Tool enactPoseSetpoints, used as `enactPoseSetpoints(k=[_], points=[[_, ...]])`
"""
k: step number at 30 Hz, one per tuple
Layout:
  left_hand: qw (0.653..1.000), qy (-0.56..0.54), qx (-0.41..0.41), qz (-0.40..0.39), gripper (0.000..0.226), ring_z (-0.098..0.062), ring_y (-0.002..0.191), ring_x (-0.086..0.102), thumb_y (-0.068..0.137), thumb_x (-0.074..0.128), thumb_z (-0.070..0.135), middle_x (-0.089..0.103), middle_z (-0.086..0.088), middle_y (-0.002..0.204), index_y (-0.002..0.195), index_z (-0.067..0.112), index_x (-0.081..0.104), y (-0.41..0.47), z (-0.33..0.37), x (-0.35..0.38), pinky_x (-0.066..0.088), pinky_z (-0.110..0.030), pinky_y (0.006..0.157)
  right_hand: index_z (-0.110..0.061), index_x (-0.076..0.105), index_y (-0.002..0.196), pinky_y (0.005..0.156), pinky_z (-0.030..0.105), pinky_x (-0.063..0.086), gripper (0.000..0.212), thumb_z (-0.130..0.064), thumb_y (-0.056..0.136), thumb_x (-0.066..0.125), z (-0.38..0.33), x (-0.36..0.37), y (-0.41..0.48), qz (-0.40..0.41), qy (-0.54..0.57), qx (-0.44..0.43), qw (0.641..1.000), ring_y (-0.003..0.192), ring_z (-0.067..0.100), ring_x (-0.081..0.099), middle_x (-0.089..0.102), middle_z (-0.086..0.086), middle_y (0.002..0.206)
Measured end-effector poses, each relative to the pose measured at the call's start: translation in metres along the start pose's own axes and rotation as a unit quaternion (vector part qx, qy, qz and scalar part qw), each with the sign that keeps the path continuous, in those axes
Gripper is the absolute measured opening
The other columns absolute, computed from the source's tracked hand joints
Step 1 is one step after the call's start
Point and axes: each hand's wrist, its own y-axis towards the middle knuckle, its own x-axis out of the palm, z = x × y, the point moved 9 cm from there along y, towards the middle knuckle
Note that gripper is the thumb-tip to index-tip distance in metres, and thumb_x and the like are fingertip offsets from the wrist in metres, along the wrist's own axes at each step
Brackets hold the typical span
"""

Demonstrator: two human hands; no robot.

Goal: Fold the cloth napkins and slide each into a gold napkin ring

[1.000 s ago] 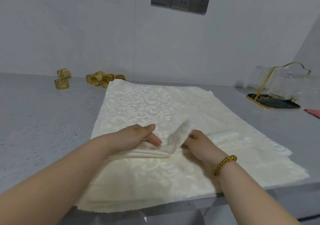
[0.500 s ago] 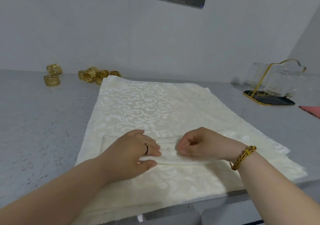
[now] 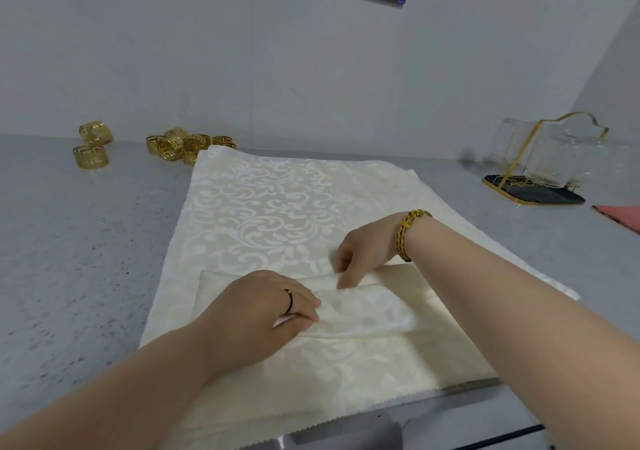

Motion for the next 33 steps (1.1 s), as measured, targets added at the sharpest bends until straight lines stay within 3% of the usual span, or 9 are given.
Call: enactPoseSetpoints(k=[6,9,11,19,22,24,26,29,33], points=[[0.998,-0.038,-0.029,-0.034,0.045,0.030,0.104,0.037,0.068,0.033,0.057,0.040,0.062,0.086,0.112,0.053,0.042,0.001,-0.007,0.003,0.026,0.002,0.089,-0.022,0.063,0.091,0.074,0.026,0.044,0.019,-0.039,0.081,0.061,0.018,0.006,-0.002,-0.076,-0.086,0.067,0.991,0.082,0.019,0.054,0.061,-0.001,0.086],[0.999,-0.021,-0.018,-0.029,0.041,0.024,0.104,0.040,0.072,0.037,0.050,0.049,0.048,0.106,0.106,0.043,0.059,0.001,-0.004,0.001,0.028,-0.001,0.086,-0.031,0.058,0.072,0.085,0.029,0.044,0.012,-0.036,0.083,0.061,0.027,0.005,-0.005,-0.085,-0.060,0.063,0.993,0.085,0.019,0.054,0.058,-0.010,0.075],[0.999,0.025,0.022,-0.021,0.032,0.011,0.100,0.050,0.075,0.043,0.037,0.066,0.028,0.097,0.092,0.034,0.070,0.000,0.005,-0.001,0.036,-0.001,0.080,-0.033,0.055,0.070,0.079,0.027,0.044,0.014,-0.034,0.083,0.061,0.029,0.000,-0.007,-0.078,-0.048,0.058,0.994,0.085,0.020,0.055,0.058,-0.012,0.074],[0.995,0.084,0.053,-0.020,0.031,0.001,0.091,0.047,0.079,0.043,0.032,0.069,0.026,0.085,0.082,0.036,0.073,0.002,0.017,-0.004,0.025,-0.008,0.085,-0.018,0.063,0.107,0.072,0.023,0.046,0.027,-0.028,0.083,0.060,-0.018,-0.052,-0.030,0.075,-0.172,0.060,0.980,0.089,0.015,0.054,0.057,-0.004,0.095],[0.993,0.101,0.050,-0.017,0.031,0.001,0.087,0.043,0.079,0.041,0.036,0.068,0.028,0.086,0.082,0.038,0.072,0.002,0.019,-0.006,0.025,-0.010,0.079,-0.013,0.063,0.085,0.097,0.033,0.036,0.011,-0.018,0.081,0.055,-0.041,-0.058,-0.031,0.138,-0.250,0.058,0.957,0.072,0.019,0.049,0.052,-0.001,0.076],[0.994,0.103,0.042,-0.015,0.031,0.000,0.090,0.041,0.078,0.041,0.038,0.068,0.026,0.091,0.084,0.039,0.072,-0.001,0.016,-0.008,0.017,-0.006,0.085,-0.015,0.043,0.061,0.103,0.039,0.023,0.022,-0.008,0.081,0.047,-0.049,-0.057,-0.031,0.178,-0.305,0.064,0.933,0.059,0.018,0.038,0.039,-0.002,0.059],[0.994,0.110,0.027,-0.003,0.032,0.001,0.095,0.040,0.075,0.042,0.043,0.067,0.024,0.097,0.088,0.039,0.071,-0.010,0.012,-0.015,0.010,-0.003,0.092,-0.015,0.041,0.060,0.107,0.043,0.016,0.024,-0.007,0.083,0.043,-0.053,-0.054,-0.036,0.227,-0.338,0.067,0.911,0.058,0.017,0.039,0.039,-0.004,0.057],[0.997,0.075,-0.036,0.002,0.060,0.014,0.112,0.024,0.067,0.026,0.060,0.051,0.032,0.116,0.108,0.040,0.064,-0.023,-0.001,-0.026,-0.001,0.006,0.092,-0.013,0.063,0.094,0.112,0.048,0.001,0.021,-0.013,0.084,0.045,-0.030,-0.037,-0.038,0.256,-0.248,0.080,0.931,0.090,0.021,0.054,0.063,-0.001,0.084],[0.993,0.071,-0.083,-0.039,0.084,0.023,0.111,0.015,0.055,0.006,0.066,0.027,0.041,0.118,0.121,0.044,0.053,-0.030,-0.013,-0.018,0.001,0.007,0.090,-0.024,0.054,0.119,0.114,0.040,0.002,0.033,-0.022,0.086,0.052,0.003,-0.012,-0.042,0.319,-0.031,0.077,0.944,0.125,0.019,0.036,0.053,-0.002,0.124]])
